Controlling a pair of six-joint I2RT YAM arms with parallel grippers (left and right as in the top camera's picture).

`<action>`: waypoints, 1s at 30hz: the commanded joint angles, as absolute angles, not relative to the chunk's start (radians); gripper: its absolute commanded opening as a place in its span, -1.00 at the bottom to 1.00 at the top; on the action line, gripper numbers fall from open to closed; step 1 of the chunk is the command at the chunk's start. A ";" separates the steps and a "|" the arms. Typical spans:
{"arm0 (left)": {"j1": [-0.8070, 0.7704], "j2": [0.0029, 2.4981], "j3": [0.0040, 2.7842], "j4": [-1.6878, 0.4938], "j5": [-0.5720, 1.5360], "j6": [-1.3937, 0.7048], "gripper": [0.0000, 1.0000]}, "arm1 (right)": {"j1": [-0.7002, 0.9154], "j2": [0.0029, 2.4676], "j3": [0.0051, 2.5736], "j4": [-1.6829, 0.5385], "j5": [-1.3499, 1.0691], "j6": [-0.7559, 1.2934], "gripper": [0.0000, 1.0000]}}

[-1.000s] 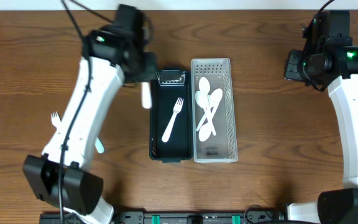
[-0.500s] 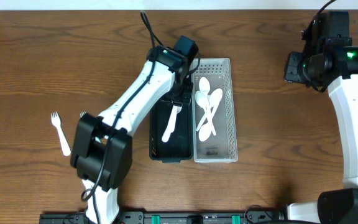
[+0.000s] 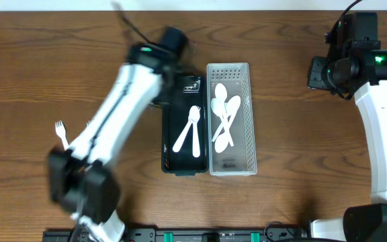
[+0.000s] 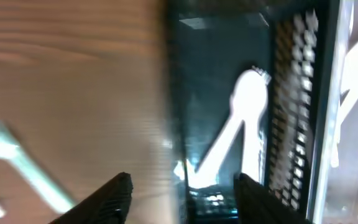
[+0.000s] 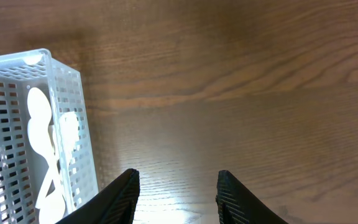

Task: Pack container
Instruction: 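Carry the white spoon into the green tray and release it, then grasp the teal-handled fork with the left gripper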

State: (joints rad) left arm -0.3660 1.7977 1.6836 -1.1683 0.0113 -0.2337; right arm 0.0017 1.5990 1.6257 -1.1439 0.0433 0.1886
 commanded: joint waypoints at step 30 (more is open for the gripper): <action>0.249 1.901 1.317 -0.913 0.113 -0.176 0.48 | -0.006 1.601 1.620 -1.142 0.056 0.167 -0.08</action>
State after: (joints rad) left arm 0.2462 1.8748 1.3151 -0.9237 0.1028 -0.1974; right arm 0.0017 1.5990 1.6257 -1.1393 0.0456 0.1772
